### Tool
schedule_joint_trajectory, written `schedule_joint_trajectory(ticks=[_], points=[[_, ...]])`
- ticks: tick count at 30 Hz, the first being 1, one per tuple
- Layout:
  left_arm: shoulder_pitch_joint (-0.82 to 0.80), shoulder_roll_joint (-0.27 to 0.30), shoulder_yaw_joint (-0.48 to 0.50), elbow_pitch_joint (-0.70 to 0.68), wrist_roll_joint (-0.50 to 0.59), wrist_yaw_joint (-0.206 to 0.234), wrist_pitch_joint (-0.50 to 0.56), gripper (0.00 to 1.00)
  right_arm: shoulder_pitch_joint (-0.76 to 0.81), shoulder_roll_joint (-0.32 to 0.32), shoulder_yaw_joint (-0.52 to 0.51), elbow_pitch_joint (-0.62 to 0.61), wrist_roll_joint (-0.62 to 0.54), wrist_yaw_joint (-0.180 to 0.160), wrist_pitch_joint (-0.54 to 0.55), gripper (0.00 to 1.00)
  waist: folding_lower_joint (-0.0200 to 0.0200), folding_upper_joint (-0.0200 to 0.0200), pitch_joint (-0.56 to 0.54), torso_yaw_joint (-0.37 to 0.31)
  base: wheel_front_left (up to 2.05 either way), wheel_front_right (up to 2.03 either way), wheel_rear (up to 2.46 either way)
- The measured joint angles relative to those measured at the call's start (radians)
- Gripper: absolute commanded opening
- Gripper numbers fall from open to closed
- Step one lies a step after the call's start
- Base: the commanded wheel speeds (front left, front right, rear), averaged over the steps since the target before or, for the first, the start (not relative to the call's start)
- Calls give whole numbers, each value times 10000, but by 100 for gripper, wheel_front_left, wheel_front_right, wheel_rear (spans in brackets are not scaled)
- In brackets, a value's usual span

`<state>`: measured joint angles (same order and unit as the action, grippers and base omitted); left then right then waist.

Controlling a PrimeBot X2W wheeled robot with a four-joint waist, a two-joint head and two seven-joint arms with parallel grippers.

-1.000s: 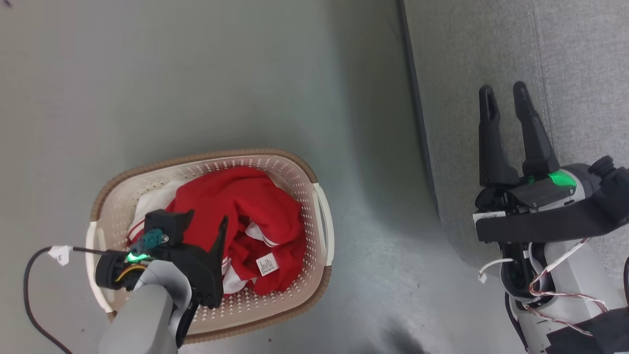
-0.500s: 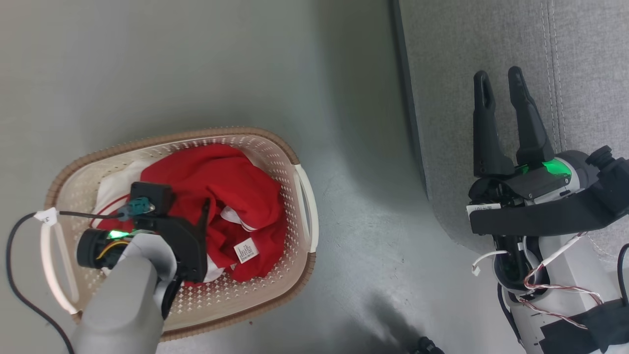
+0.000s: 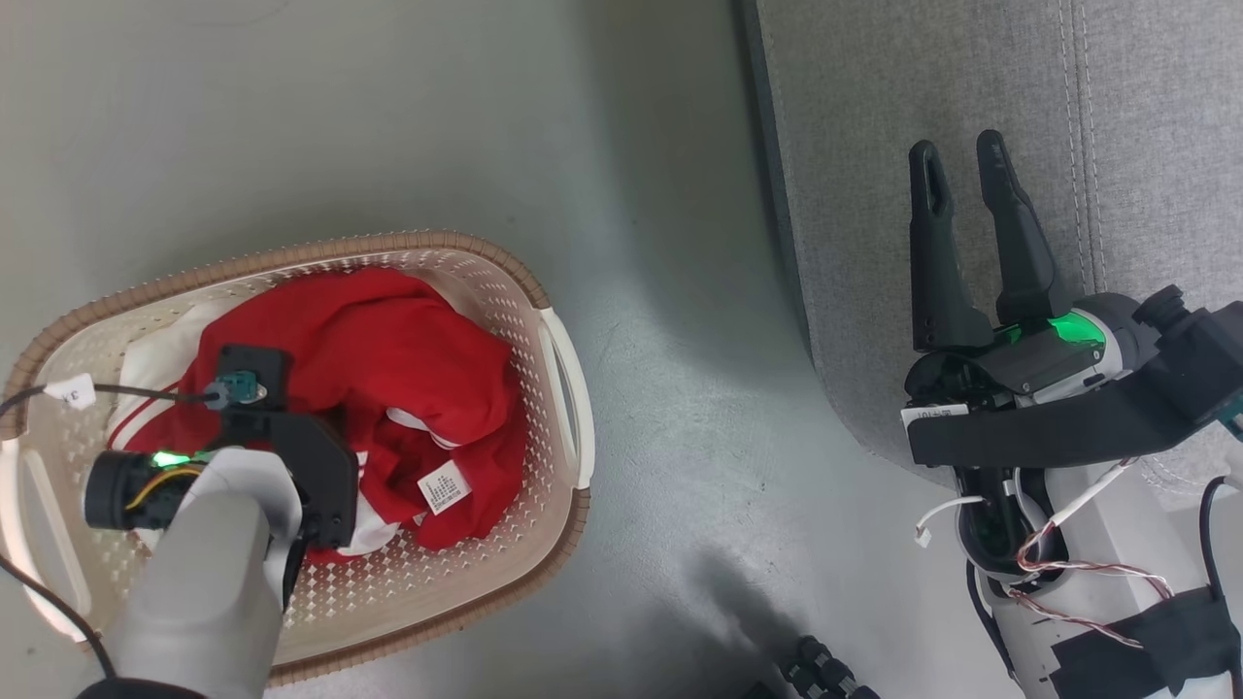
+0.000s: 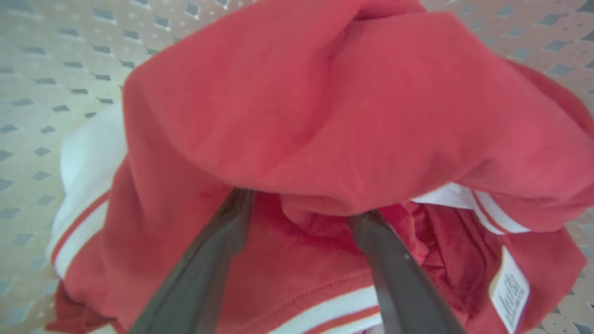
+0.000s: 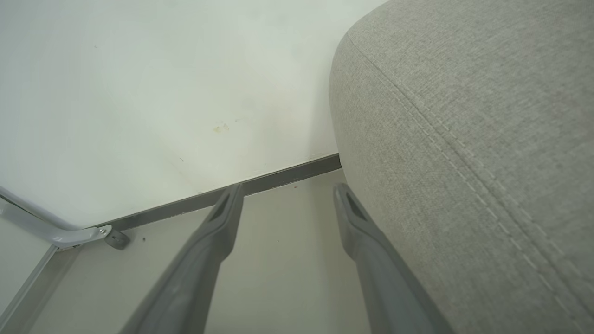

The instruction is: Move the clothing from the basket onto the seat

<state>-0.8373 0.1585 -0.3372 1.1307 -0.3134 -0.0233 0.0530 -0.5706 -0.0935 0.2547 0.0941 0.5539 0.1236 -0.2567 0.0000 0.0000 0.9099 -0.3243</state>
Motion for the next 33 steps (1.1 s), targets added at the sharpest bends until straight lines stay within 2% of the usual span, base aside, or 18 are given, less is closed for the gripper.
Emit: schedule_joint_trajectory(ticks=[5,9,14,15,16,17,18,24,33], points=[[-325,86,-115,268,207,433,165,100,-32,-4,40,-77,-21,0,-2,100,0,0,79,-17,0,0,0],[-578,98,-274,474,303,591,351,100,-68,-10,100,-150,-98,0,-4,100,0,0,210,-14,0,0,0],[-617,102,-399,717,351,587,527,100,-130,-12,146,-142,-105,0,-12,100,-1,0,280,-17,0,0,0],[-621,94,-410,759,351,585,554,89,-134,-13,146,-140,-105,0,-13,100,0,0,286,-16,0,0,0],[-621,86,-426,794,351,581,554,44,-137,-17,148,-138,-105,0,-13,100,-1,0,290,-14,0,0,0],[-622,79,-439,815,351,575,554,7,-141,-17,146,-132,-105,0,-13,100,0,0,294,-11,0,0,0],[-622,69,-451,832,351,571,554,0,-147,-17,146,-127,-105,0,-13,100,0,0,295,-8,0,0,0],[-621,-19,-428,907,343,393,412,0,-190,-17,144,69,-105,0,-13,100,-1,0,187,38,0,0,0],[-589,-119,-345,938,230,-140,-153,0,-253,-12,115,458,-88,0,-2,100,0,0,-257,158,0,0,0]])
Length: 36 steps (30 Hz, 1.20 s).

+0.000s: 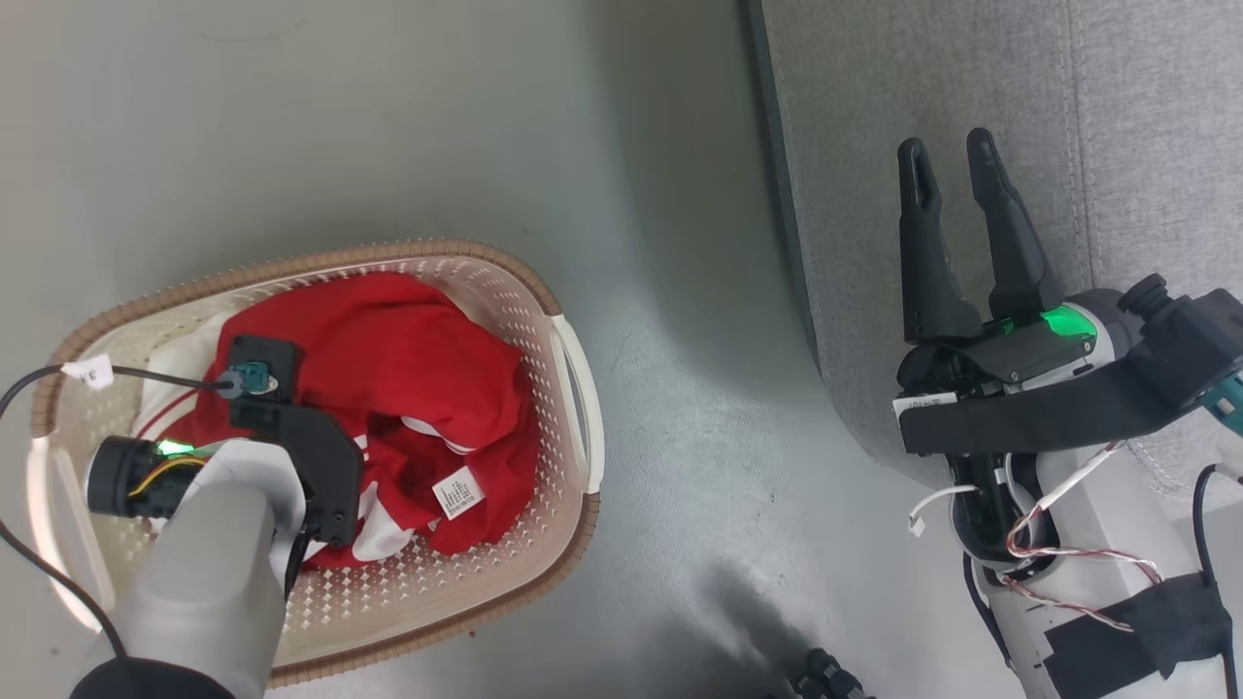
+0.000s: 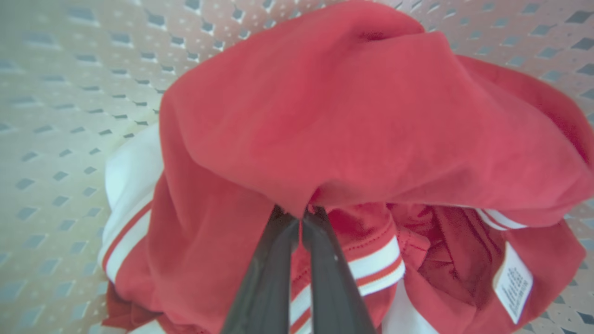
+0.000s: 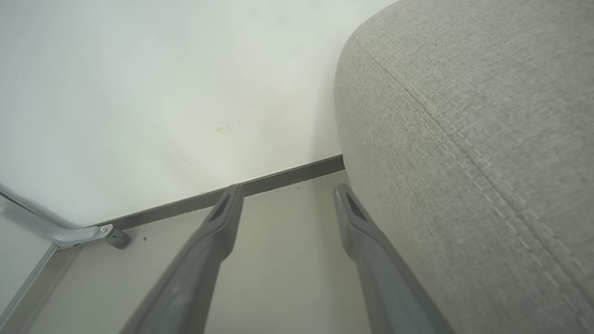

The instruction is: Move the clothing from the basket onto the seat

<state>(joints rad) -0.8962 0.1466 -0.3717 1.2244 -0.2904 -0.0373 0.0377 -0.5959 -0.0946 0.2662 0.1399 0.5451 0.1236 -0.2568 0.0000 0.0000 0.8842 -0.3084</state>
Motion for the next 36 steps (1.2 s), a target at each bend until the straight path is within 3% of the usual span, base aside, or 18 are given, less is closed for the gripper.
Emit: schedule_joint_trajectory(ticks=[17,36], points=[[865,-529,38,58,-278,-694,-1406,0,46,-341,-203,683,171,0,0,100,-1,0,-1691,423,0,0,0],[2134,-917,-100,-474,-821,-895,-2698,0,958,-938,-98,1381,648,0,0,100,-2,-1,-4333,1300,0,0,0]])
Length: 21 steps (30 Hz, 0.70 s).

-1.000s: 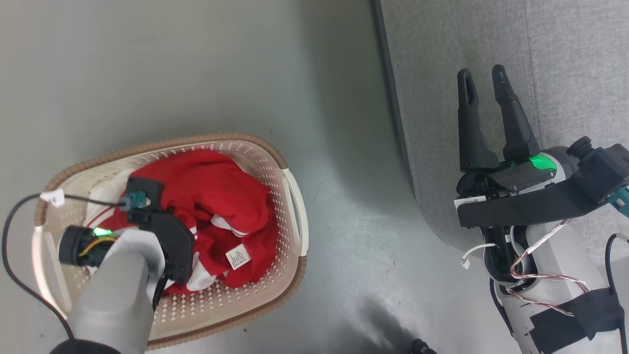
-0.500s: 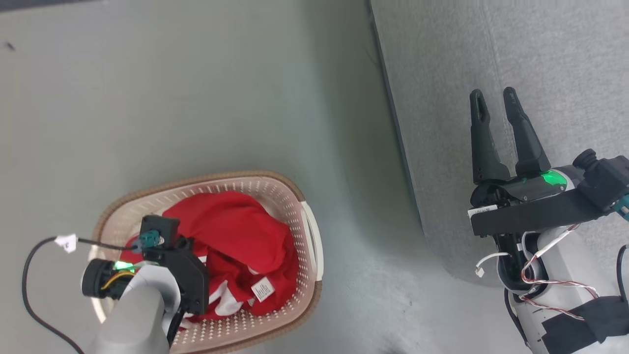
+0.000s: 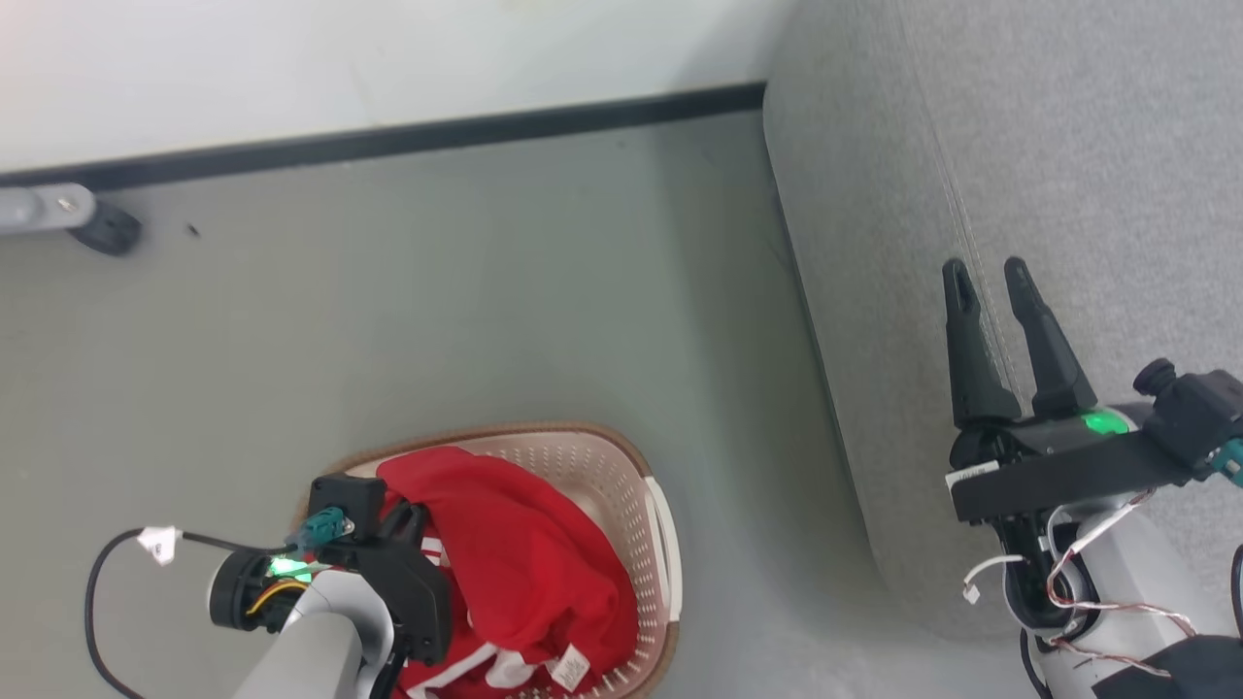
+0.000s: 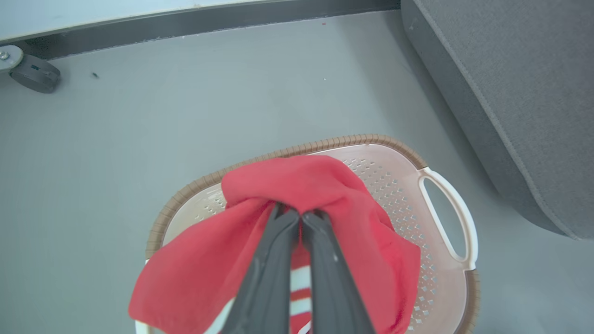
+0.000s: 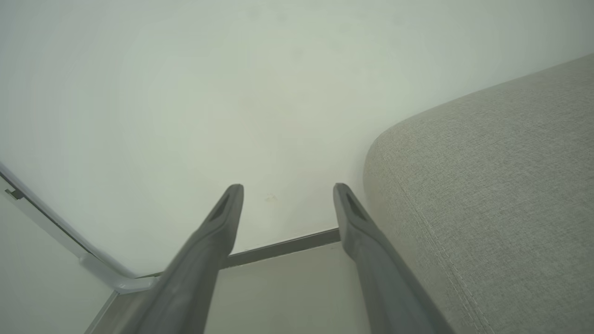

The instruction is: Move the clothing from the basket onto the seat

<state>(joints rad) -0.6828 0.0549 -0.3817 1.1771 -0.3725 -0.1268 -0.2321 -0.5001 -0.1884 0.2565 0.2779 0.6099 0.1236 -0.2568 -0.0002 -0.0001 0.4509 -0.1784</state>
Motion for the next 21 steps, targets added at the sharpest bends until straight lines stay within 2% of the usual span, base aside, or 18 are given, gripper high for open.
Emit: schedule_joint_trajectory(ticks=[5,21], points=[[329,-67,-102,-552,-188,-44,-88,0,344,-50,71,182,178,0,0,100,0,0,-695,296,0,0,0],[1284,-144,-499,-3317,-1762,-44,-163,0,1587,-291,474,343,744,0,2,100,0,0,-2919,1274,0,0,0]])
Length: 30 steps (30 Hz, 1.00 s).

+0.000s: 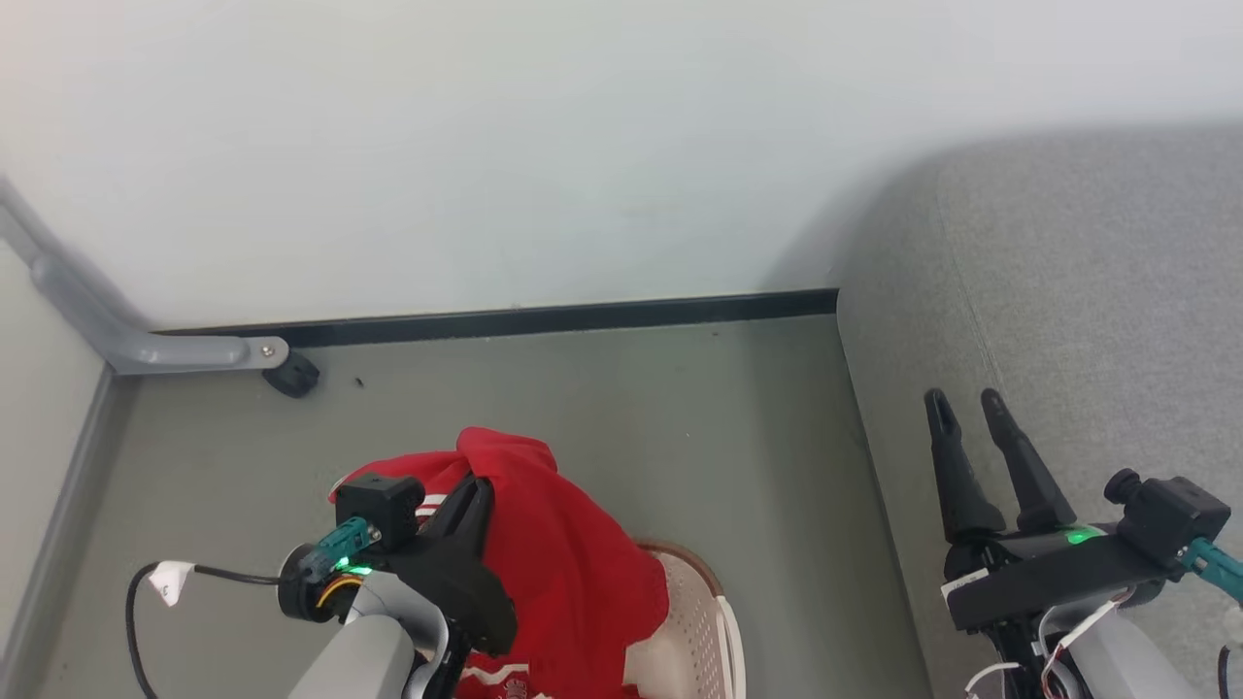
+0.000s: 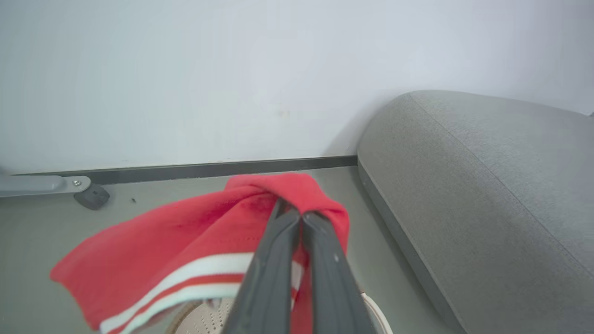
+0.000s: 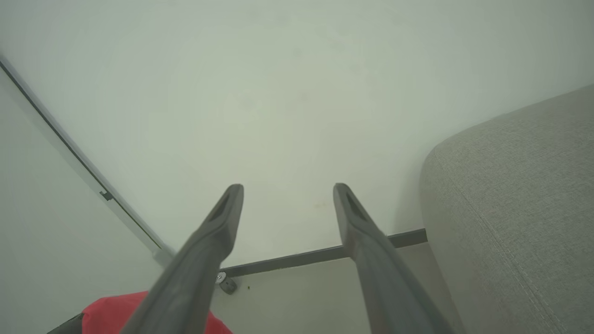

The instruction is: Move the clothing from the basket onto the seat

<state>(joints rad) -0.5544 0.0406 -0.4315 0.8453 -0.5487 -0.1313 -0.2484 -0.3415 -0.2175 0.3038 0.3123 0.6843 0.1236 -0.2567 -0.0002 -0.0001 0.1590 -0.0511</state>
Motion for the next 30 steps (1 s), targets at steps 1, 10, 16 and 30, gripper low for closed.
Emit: schedule_joint_trajectory(ticks=[1,10,16,30], points=[[59,4,-21,-203,-84,0,-2,0,67,0,48,6,19,0,0,100,0,1,-117,46,0,0,0],[423,186,-437,-1801,-627,0,-2,0,523,-107,550,-10,213,0,0,100,0,0,-1090,370,0,0,0],[656,502,-606,-2792,-786,0,-4,0,849,-203,976,-192,301,0,0,100,0,0,-1506,544,0,0,0],[815,867,-763,-4276,-928,2,105,0,774,-571,2520,-410,635,0,13,100,1,1,-1600,660,0,0,0]])
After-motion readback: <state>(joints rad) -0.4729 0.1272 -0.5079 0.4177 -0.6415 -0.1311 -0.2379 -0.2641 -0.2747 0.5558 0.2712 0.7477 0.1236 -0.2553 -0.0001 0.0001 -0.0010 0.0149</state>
